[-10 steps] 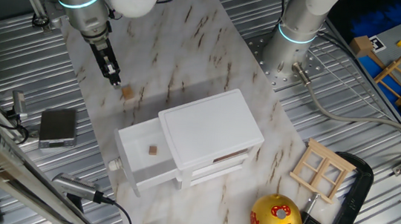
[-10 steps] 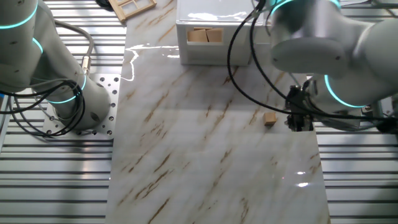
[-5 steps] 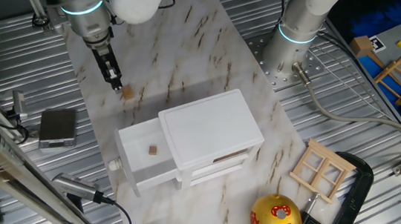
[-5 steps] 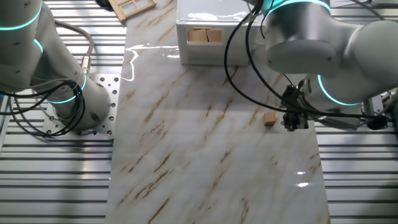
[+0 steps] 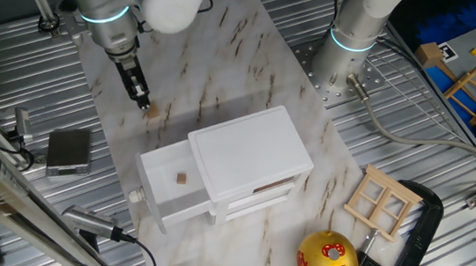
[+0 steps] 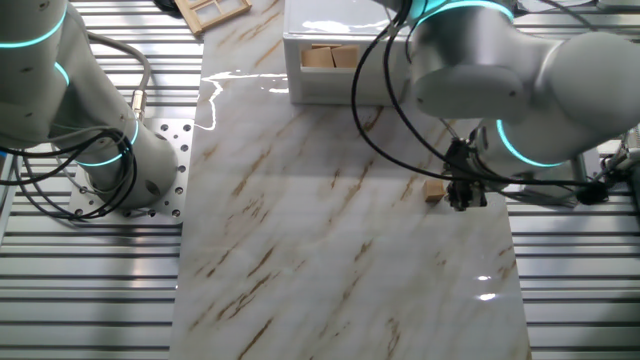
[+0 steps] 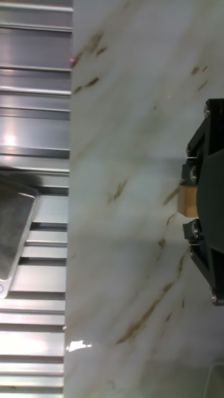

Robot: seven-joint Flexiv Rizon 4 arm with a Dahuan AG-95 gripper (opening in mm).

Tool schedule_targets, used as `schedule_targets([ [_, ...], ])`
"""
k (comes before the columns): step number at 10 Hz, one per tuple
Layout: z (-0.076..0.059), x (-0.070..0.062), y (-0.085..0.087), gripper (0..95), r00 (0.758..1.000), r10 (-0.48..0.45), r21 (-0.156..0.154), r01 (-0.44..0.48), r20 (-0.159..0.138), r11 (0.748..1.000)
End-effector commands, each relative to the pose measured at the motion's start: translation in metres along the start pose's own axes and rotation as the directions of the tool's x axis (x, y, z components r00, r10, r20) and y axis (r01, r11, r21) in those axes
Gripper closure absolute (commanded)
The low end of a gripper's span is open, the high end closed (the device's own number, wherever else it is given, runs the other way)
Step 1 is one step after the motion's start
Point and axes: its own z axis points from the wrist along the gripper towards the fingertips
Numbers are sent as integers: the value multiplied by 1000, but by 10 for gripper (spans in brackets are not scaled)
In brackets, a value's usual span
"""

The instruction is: Put things in the drawer

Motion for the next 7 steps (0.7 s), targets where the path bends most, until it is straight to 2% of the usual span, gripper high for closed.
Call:
schedule_targets([
  [1, -1, 1, 0, 570, 1000, -25, 33, 25, 9, 999],
  [3, -1, 1, 0, 570, 999, -45, 92, 43, 19, 995],
  [5, -1, 1, 0, 570, 998, -47, 78, 44, 35, 996],
  [7, -1, 1, 0, 570, 999, -37, 74, 34, 34, 997],
])
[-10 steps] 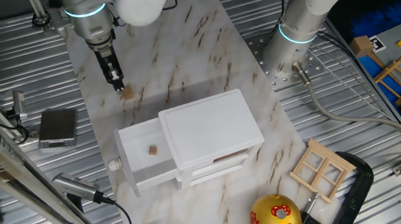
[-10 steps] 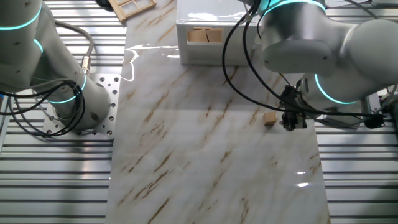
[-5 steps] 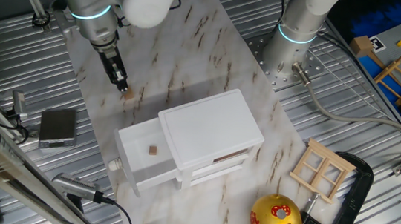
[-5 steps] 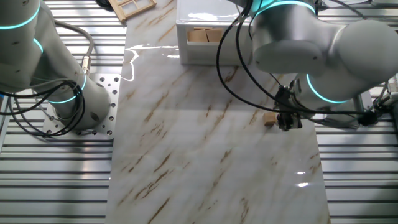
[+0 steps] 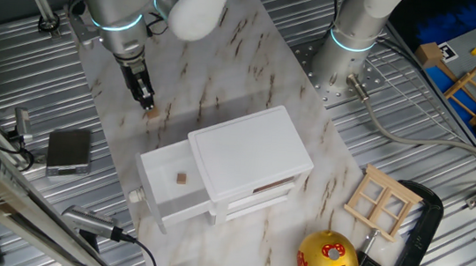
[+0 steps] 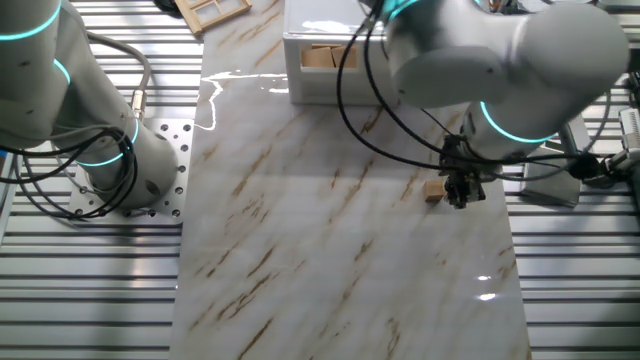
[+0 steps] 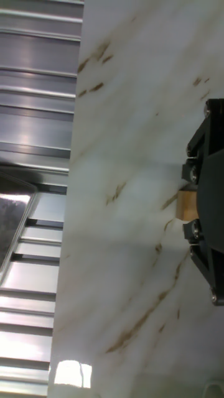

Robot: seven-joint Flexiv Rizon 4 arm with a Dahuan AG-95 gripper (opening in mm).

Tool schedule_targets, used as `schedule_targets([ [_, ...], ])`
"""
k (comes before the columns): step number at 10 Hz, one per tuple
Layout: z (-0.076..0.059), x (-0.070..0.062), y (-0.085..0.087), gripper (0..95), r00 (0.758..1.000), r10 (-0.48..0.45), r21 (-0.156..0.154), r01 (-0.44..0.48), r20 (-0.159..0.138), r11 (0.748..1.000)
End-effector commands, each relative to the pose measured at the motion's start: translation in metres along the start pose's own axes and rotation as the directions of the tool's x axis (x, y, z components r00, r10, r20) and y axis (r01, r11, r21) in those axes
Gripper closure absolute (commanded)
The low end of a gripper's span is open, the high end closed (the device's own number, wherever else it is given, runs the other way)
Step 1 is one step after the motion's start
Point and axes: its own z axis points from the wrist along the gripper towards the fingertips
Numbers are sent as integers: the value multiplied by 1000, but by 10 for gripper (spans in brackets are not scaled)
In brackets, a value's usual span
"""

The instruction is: Put things in the drawer

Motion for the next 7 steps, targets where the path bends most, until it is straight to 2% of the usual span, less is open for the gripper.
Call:
schedule_targets([
  [1, 0, -1, 0, 570, 1000, 17, -20, -17, -12, 1000],
  [3, 0, -1, 0, 570, 1000, 19, -22, -19, -10, 1000],
  [4, 0, -1, 0, 380, 1000, 24, -21, -25, -11, 999],
  [7, 1, 0, 0, 380, 999, 34, -21, -35, -13, 999],
])
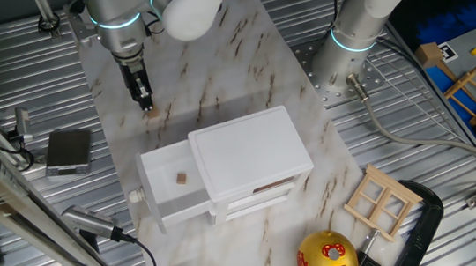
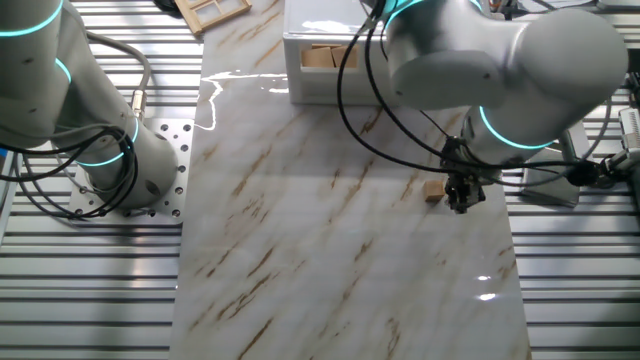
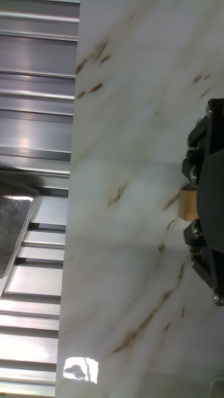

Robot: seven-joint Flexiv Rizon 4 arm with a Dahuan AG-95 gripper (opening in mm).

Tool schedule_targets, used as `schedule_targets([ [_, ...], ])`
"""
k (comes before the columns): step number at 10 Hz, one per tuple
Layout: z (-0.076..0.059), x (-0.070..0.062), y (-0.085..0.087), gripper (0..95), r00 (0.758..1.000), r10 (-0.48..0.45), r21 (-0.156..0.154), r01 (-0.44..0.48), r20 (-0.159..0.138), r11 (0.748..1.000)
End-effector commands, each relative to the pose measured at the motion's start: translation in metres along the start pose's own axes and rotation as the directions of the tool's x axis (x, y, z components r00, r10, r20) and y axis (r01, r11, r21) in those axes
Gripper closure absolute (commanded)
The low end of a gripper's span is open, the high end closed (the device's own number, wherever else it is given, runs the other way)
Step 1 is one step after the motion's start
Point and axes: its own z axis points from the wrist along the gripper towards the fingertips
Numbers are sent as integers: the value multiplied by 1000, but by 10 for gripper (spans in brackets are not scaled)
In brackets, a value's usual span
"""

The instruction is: Put things in the drawer

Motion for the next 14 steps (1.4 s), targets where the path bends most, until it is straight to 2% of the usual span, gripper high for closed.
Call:
schedule_targets([
  [1, 2, 2, -1, 380, 1000, 4, -1, -4, -3, 1000],
  [4, 7, 8, -4, 380, 1000, 15, -13, -15, -1, 1000],
  [5, 8, 9, -4, 570, 1000, 20, -16, -20, 0, 1000],
  [14, 23, 9, 1, 570, 999, 43, -18, -43, 5, 999],
])
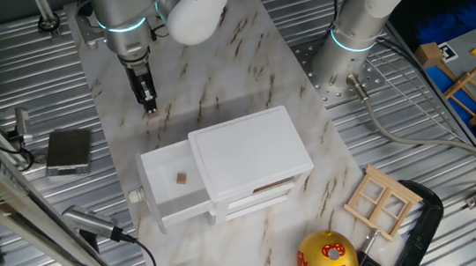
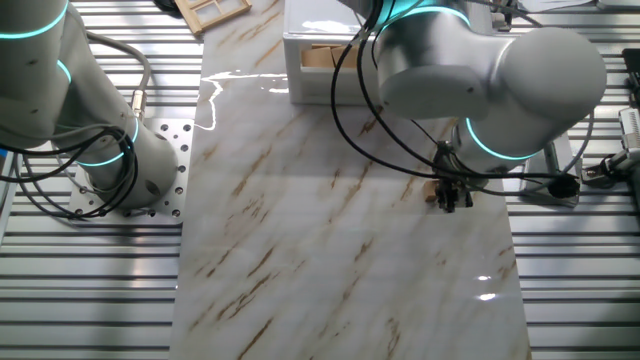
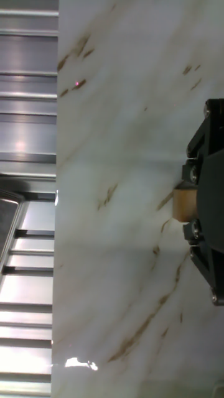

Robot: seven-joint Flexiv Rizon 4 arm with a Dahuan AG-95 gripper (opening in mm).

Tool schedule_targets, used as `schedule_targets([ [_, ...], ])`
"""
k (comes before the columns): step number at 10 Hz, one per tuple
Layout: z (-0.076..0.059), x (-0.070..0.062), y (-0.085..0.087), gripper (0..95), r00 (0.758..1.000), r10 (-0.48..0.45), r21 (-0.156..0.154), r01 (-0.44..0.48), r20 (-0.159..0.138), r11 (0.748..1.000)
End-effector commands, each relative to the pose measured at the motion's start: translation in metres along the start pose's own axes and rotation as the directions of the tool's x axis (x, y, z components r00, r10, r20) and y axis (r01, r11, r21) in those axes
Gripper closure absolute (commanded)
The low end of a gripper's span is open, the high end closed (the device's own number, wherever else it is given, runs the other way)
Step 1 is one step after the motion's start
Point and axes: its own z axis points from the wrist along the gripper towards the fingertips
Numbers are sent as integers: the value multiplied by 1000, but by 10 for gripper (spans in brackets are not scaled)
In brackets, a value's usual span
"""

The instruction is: Put things in the drawer

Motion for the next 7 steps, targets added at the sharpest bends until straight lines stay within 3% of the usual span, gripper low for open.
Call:
schedule_targets([
  [1, 4, 1, 0, 570, 1000, -1, 3, 1, 5, 1000],
  [3, 5, 3, -1, 570, 1000, -6, 6, 6, 6, 1000],
  [4, 5, 3, 0, 760, 1000, -4, 7, 4, 6, 1000],
  [7, 7, 2, 1, 760, 1000, -6, 6, 6, 11, 1000],
])
